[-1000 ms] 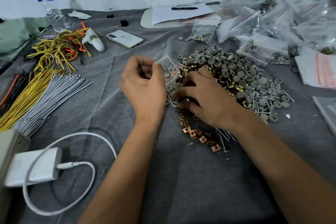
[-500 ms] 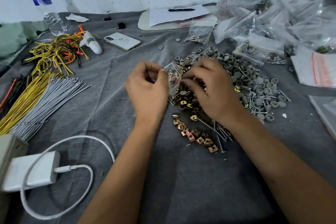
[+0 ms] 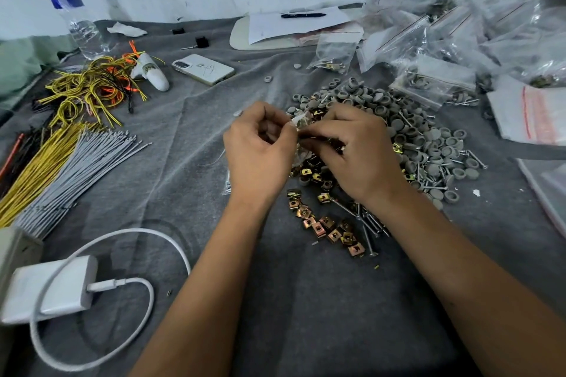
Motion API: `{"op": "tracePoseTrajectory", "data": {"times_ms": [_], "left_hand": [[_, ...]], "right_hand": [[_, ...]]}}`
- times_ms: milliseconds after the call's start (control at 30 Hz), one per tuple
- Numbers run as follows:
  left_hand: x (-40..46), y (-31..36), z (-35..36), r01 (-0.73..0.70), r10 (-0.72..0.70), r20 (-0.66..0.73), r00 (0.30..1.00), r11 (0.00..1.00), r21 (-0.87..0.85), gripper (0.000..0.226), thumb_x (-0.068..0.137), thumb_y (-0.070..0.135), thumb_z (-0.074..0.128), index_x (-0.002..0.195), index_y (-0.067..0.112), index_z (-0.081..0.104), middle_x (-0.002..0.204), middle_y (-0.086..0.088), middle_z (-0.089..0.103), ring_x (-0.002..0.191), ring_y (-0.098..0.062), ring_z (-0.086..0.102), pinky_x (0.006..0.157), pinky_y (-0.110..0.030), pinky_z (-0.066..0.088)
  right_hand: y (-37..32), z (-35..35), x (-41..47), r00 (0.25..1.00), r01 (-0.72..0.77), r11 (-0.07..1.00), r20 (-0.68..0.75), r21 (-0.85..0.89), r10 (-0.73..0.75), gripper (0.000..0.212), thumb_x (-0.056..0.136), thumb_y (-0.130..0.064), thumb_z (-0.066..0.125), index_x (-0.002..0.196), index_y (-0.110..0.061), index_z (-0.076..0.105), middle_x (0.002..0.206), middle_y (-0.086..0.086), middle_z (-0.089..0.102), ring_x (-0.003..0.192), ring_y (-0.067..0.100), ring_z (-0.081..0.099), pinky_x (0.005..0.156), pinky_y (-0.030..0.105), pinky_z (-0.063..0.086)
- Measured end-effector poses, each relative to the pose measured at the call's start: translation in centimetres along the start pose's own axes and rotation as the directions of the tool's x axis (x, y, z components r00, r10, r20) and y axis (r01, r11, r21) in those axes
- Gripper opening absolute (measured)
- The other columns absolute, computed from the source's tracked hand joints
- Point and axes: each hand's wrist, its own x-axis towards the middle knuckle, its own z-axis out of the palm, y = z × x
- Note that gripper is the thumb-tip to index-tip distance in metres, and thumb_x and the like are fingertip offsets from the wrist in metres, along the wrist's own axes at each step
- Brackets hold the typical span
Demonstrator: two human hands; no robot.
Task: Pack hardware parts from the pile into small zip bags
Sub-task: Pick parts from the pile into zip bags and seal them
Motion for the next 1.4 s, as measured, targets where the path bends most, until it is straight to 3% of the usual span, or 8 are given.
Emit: {"op": "tracePoseTrajectory", "data": {"times_ms": [167,300,400,567,833,1033,1200,1400], "left_hand": [[0.1,0.0,-0.1,-0.003,0.003,0.01,1.0,1.0,0.012,0.022,0.087,0.001,0.069,0.077,0.02,0.065,0.054,0.014,0.053,0.053,-0.006,0.051,0.053,-0.021,0.041],[0.4,0.0,-0.4,0.026,-0.03,-0.095,0.995,0.999,-0.04,0.024,0.089,0.002,0.069,0.075,0.021,0.064,0.058,0.014,0.056,0.054,-0.004,0.05,0.053,-0.019,0.039],[0.4,0.1,-0.6,0.031,-0.049,-0.197,0.979,0.995,-0.094,0.021,0.088,0.005,0.066,0.075,0.022,0.063,0.064,0.004,0.059,0.06,-0.012,0.054,0.056,-0.026,0.042],[0.6,0.2,-0.9,0.044,-0.078,-0.267,0.961,0.991,-0.13,0.019,0.086,0.007,0.065,0.075,0.022,0.064,0.066,0.0,0.061,0.063,-0.017,0.056,0.058,-0.03,0.045],[0.7,-0.2,-0.8,0.076,-0.098,-0.21,0.973,0.991,-0.109,0.012,0.082,0.012,0.064,0.074,0.021,0.065,0.066,-0.004,0.063,0.062,-0.018,0.057,0.058,-0.033,0.044],[0.4,-0.2,-0.3,0.05,-0.05,-0.031,0.998,0.999,-0.001,0.02,0.086,0.002,0.069,0.076,0.019,0.065,0.057,0.006,0.058,0.052,-0.006,0.051,0.053,-0.021,0.039],[0.1,-0.3,0.0,0.014,-0.014,0.047,0.999,1.0,0.0,0.012,0.084,0.008,0.066,0.078,0.019,0.065,0.06,-0.001,0.061,0.057,-0.017,0.057,0.056,-0.029,0.045],[0.2,-0.3,-0.2,0.046,-0.04,0.12,0.992,0.998,-0.047,0.002,0.081,0.013,0.066,0.08,0.011,0.067,0.062,-0.005,0.063,0.054,-0.015,0.053,0.055,-0.026,0.04]], "right_hand": [[0.0,-0.3,0.1,1.0,-0.025,1.0,-0.006,0.0,0.025,0.026,0.089,-0.021,0.078,0.115,-0.015,0.078,0.093,-0.001,0.065,0.085,0.012,0.061,0.077,0.031,0.053],[0.4,-0.9,0.4,0.996,-0.073,0.997,-0.045,0.018,0.074,0.017,0.086,-0.021,0.082,0.1,-0.014,0.074,0.092,-0.009,0.065,0.081,0.0,0.058,0.077,0.016,0.046],[0.8,-1.5,0.3,0.987,-0.012,0.999,0.159,-0.032,0.017,0.015,0.084,-0.025,0.083,0.097,-0.021,0.077,0.097,-0.008,0.063,0.091,0.006,0.054,0.085,0.025,0.045],[0.8,-1.4,-0.1,0.853,0.062,0.991,0.522,-0.116,0.007,0.025,0.083,-0.041,0.081,0.107,-0.04,0.078,0.109,-0.006,0.051,0.111,0.017,0.037,0.097,0.031,0.039],[0.6,-0.4,-0.2,0.905,0.103,0.972,0.426,-0.212,-0.002,0.024,0.092,-0.031,0.075,0.112,-0.02,0.077,0.112,0.001,0.056,0.114,0.02,0.039,0.1,0.036,0.042],[0.5,-1.0,0.4,1.0,0.004,0.999,-0.025,-0.041,-0.005,0.017,0.092,-0.021,0.075,0.106,-0.013,0.079,0.094,0.001,0.067,0.094,0.016,0.06,0.083,0.031,0.049],[0.2,-0.6,0.1,0.997,0.031,0.999,0.078,-0.018,-0.03,0.02,0.091,-0.018,0.075,0.109,-0.013,0.08,0.09,0.007,0.062,0.087,0.022,0.058,0.075,0.043,0.049],[0.2,-0.5,0.1,1.0,-0.028,0.999,0.006,-0.028,0.028,0.021,0.091,-0.022,0.075,0.111,-0.017,0.08,0.087,0.004,0.061,0.082,0.021,0.059,0.071,0.045,0.051]]}}
